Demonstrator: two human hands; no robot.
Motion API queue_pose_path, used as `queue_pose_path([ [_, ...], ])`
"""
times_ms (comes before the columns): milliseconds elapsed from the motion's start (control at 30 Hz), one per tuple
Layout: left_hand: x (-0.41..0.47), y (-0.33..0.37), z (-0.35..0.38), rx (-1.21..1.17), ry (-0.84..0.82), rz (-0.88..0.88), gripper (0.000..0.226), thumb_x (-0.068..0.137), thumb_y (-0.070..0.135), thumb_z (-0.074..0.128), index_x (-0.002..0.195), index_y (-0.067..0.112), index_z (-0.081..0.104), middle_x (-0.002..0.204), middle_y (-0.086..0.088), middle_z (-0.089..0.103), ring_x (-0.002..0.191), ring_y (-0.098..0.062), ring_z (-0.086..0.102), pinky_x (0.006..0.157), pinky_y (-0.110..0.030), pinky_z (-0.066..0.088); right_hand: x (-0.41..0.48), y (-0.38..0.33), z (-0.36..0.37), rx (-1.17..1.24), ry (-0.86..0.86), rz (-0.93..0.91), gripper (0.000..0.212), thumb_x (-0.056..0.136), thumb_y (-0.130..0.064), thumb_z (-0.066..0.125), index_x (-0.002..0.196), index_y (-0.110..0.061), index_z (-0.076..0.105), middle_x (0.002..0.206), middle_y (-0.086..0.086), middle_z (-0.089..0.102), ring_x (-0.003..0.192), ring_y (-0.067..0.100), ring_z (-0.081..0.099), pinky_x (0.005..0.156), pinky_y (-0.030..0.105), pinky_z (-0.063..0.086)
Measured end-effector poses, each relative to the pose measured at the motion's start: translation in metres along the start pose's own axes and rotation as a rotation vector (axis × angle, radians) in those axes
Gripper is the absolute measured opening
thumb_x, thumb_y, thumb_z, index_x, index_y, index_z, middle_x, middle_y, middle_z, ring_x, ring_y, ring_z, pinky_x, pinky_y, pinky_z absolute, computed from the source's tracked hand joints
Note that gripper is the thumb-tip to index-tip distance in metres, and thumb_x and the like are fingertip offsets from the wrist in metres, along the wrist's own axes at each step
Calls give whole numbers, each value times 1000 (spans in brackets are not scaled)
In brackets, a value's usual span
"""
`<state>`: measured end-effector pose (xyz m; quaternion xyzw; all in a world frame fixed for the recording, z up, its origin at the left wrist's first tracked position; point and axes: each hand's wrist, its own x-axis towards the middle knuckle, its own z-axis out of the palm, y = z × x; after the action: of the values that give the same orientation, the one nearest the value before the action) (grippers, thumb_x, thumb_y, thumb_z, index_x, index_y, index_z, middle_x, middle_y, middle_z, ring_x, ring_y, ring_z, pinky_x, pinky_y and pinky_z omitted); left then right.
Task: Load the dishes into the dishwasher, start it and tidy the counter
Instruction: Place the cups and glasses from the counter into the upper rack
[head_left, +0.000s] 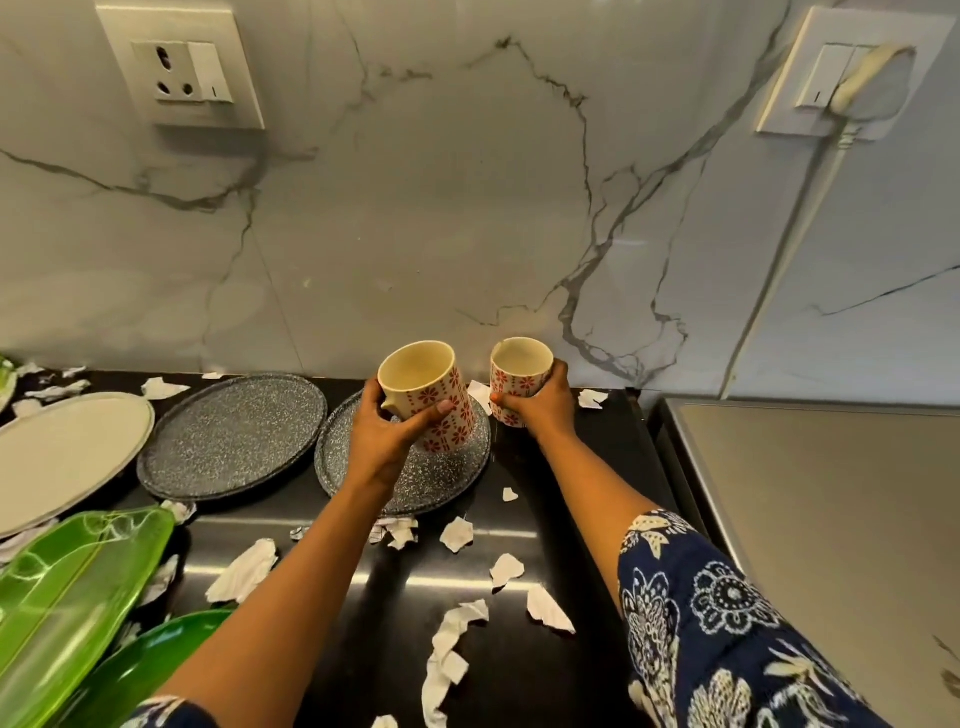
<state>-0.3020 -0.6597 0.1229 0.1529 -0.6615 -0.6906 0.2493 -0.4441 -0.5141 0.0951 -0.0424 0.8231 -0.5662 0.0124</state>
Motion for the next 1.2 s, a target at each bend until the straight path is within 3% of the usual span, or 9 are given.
queue_pose_path([
  [133,-13,8,-2,-65,-25,-12,77,41,41,82,111,39,50,112,-2,60,104,-16,58,78,-29,50,-18,1,-15,44,13,-78,93,56,-28,88,132,-18,36,131,5,50,122,24,47,97,36,44],
  [333,-70,38,17,-147,-80,12,81,42,36,81,116,31,49,113,-6,60,103,-16,60,77,-30,52,-91,-15,-86,184,-37,-185,93,55,-31,89,133,-24,36,131,2,51,118,18,50,97,40,48],
  [433,-123,53,32,-172,-91,34,83,41,37,83,116,30,47,108,-3,62,99,-12,63,72,-29,56,-145,-18,-139,226,-55,-221,88,58,-27,87,130,-26,37,130,0,50,118,18,51,95,42,49],
  [567,-226,65,58,-165,-100,35,112,31,56,89,128,23,43,114,-6,61,105,-17,62,78,-32,56,-238,-5,-226,250,-49,-241,80,66,-19,83,129,-27,34,125,-2,53,114,17,54,91,42,52],
  [667,-314,68,83,-158,-108,85,104,34,56,89,124,24,48,108,2,65,100,-10,65,76,-29,55,-310,22,-294,311,-80,-250,79,66,-18,83,127,-28,34,119,-6,54,110,15,57,85,40,56],
  [800,-433,65,119,-163,-124,111,85,41,44,87,117,32,50,99,14,69,94,-4,65,69,-23,55,-403,59,-378,339,-114,-196,76,64,-15,82,121,-32,35,116,-5,54,105,13,59,79,35,57],
  [967,-563,43,155,-181,-183,16,78,48,32,84,118,28,50,104,8,68,98,-8,65,71,-24,55,-500,119,-469,302,-149,-36,81,54,-32,83,121,-25,38,110,-2,59,100,16,62,75,33,57],
  [1100,-632,17,163,-143,-182,-150,100,35,56,90,121,28,49,111,1,63,99,-9,65,71,-25,55,-546,165,-518,203,-170,125,79,58,-26,83,124,-25,40,109,-1,60,100,22,61,78,37,56],
  [1200,-664,-7,160,-107,-158,-262,113,29,59,89,127,22,46,110,2,63,97,-9,65,71,-28,56,-559,199,-532,-7,-224,210,71,68,-20,81,126,-22,40,109,1,60,97,22,61,72,31,54],
])
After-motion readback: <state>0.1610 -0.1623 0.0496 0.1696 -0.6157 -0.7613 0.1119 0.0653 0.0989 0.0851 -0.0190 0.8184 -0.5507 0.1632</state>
